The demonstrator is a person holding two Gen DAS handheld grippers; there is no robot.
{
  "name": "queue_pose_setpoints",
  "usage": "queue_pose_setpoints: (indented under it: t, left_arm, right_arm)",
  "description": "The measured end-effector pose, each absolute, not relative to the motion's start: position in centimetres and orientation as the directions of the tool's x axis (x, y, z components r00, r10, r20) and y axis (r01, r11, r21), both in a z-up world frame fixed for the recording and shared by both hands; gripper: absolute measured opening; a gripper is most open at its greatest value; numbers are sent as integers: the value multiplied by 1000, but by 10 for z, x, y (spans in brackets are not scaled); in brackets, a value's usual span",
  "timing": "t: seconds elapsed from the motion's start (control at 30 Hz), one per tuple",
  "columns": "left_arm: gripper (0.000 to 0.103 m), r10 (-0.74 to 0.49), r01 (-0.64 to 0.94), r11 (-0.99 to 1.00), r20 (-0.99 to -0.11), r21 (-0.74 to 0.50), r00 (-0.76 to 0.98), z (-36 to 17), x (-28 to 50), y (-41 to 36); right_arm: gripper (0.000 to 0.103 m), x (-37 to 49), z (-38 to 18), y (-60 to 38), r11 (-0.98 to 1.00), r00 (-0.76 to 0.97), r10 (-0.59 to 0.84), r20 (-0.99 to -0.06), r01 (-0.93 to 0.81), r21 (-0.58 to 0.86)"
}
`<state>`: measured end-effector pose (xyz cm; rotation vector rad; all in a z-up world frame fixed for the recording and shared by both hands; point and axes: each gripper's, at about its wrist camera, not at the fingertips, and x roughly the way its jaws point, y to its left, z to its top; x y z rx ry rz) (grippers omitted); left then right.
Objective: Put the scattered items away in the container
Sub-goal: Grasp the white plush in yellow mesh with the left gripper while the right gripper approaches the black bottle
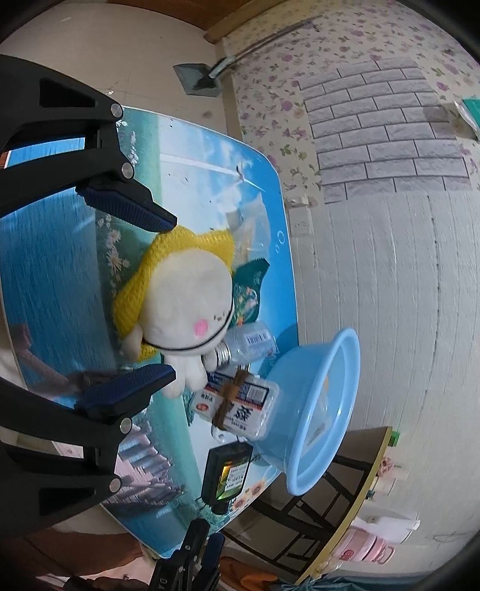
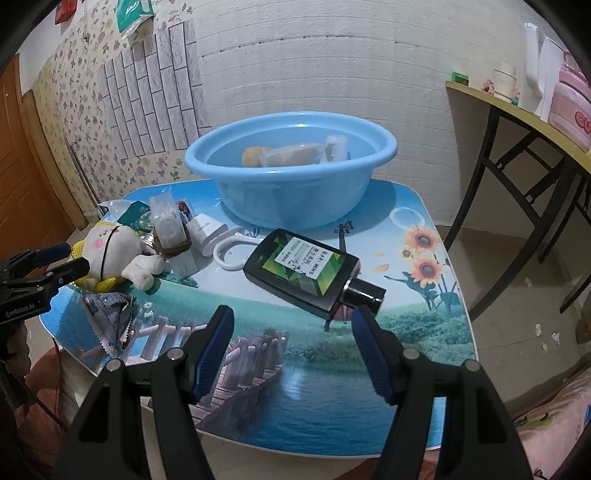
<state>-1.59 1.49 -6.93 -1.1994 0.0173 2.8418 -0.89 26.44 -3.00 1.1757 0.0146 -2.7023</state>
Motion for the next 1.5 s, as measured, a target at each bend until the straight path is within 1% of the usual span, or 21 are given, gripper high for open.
queue_pose_setpoints:
  t: [0.2, 0.3, 0.37, 0.4, 0.43, 0.5, 0.67, 0.93, 0.97, 1.03, 1.13, 1.23, 1.33, 1.37, 1.43, 1.5]
  left_arm:
    - [78, 47, -57, -998, -719, -10, -693, -72, -20, 13]
    - [84, 36, -67, -998, -714, 15, -699, -70, -24, 17]
    - [85, 29, -70, -997, -708, 29, -706, -69, -28, 20]
    - [85, 29, -73, -997, -707, 32, -707, -68, -30, 21]
    - [85, 31, -76, -997, -708, 33, -705, -68, -33, 22]
    - [86, 26, -74, -997, -713, 36, -700, -70, -37, 23]
    - [91, -4, -64, -996, -717, 68, -697, -74, -47, 25]
    - [94, -49, -35, -995, -737, 98, -675, -85, -63, 19]
    - [95, -52, -30, -995, -740, 96, -670, -86, -65, 18]
    - [97, -46, -27, -996, -743, 86, -668, -87, -66, 17]
    - [98, -31, -40, -996, -756, 76, -654, -93, -68, 17]
    - [98, 7, -57, -998, -791, 36, -612, -104, -73, 18]
    - [97, 15, -56, -998, -791, 24, -611, -107, -72, 20]
    - [95, 19, -61, -998, -789, 23, -614, -106, -72, 21]
    - [80, 55, -88, -996, -787, -1, -614, -104, -70, 22]
    - [79, 62, -92, -996, -789, -8, -612, -103, -68, 22]
  right_arm:
    - [66, -13, -33, 269, -983, -661, -161, -733, 173, 60]
    - [66, -17, -33, 272, -980, -670, -167, -723, 193, 48]
    - [69, -22, -32, 274, -977, -671, -175, -720, 206, 44]
    - [76, -27, -33, 276, -976, -666, -176, -725, 212, 42]
    - [81, -29, -33, 277, -976, -663, -176, -728, 215, 40]
    - [82, -37, -36, 280, -975, -657, -172, -734, 221, 31]
    - [82, -58, -46, 284, -972, -634, -166, -755, 236, 15]
    - [82, -80, -46, 285, -949, -640, -233, -732, 315, 26]
    - [83, -85, -48, 284, -943, -639, -235, -732, 332, 13]
    - [89, -91, -50, 283, -936, -638, -242, -731, 353, 2]
    - [89, -99, -55, 283, -920, -611, -290, -737, 389, 39]
    - [90, -107, -65, 283, -914, -558, -317, -767, 395, 90]
    - [91, -103, -70, 284, -905, -523, -362, -772, 396, 156]
    - [91, -100, -72, 281, -907, -523, -353, -776, 395, 147]
    - [91, -93, -75, 277, -909, -525, -329, -785, 402, 112]
    - [92, -86, -77, 273, -906, -514, -324, -794, 410, 105]
